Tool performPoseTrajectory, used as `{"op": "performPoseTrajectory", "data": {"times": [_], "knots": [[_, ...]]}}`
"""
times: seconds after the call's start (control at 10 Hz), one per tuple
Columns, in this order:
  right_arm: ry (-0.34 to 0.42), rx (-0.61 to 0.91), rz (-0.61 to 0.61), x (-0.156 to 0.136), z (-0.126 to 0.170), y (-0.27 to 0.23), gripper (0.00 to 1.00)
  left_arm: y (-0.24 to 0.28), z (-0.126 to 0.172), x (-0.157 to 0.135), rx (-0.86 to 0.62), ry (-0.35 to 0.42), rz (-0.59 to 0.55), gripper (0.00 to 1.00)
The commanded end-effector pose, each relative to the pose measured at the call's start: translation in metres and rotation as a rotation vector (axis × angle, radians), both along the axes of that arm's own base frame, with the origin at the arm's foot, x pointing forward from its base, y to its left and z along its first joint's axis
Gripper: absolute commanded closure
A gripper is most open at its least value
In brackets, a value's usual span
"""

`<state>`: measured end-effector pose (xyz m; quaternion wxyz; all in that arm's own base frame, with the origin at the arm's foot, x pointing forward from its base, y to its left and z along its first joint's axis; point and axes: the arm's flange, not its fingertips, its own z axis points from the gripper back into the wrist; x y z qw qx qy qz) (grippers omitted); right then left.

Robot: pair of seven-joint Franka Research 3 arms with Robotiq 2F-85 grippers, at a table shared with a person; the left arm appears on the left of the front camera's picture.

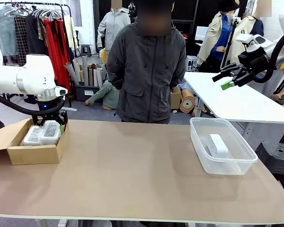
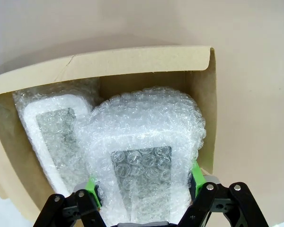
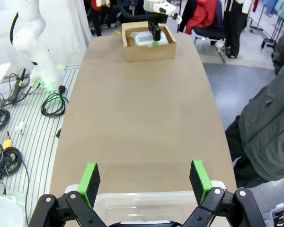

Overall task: Separate and place wrapped and unwrapped clocks.
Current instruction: If the picked Digital clock is wrapped, place it in the Package Box ; if not, place it in the Organizing box.

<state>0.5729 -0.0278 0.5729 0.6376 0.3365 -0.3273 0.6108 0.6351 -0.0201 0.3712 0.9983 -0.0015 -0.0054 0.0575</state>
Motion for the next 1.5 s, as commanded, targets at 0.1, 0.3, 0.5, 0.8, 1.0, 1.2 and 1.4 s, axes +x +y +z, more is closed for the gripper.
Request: {"op": "performPoseTrajectory", "data": {"times": [0.1,0.3,0.5,0.8,1.0,1.2,1.4], "knots": [[-0.002,0.002,0.006,0.000,0.002,0.000,0.00,0.000,0.003,0.003,0.021,-0.024,0.005,1.00],[-0.002,0.002,0.006,0.000,0.002,0.000,0.00,-0.005,0.005,0.001,0.043,-0.040,0.028,1.00],[-0.002,0.002,0.006,0.000,0.002,0.000,0.00,-0.010,0.006,0.001,0.047,-0.044,0.029,1.00],[-0.002,0.002,0.006,0.000,0.002,0.000,0.00,-0.016,0.006,0.003,0.054,-0.039,0.021,1.00],[-0.002,0.002,0.006,0.000,0.002,0.000,0.00,-0.016,0.003,0.006,0.051,-0.026,0.024,1.00],[-0.002,0.002,0.006,0.000,0.002,0.000,0.00,-0.013,-0.004,0.010,0.034,-0.011,0.020,1.00],[-0.002,0.002,0.006,0.000,0.002,0.000,0.00,-0.010,-0.009,0.015,0.036,0.001,0.021,1.00]]}}
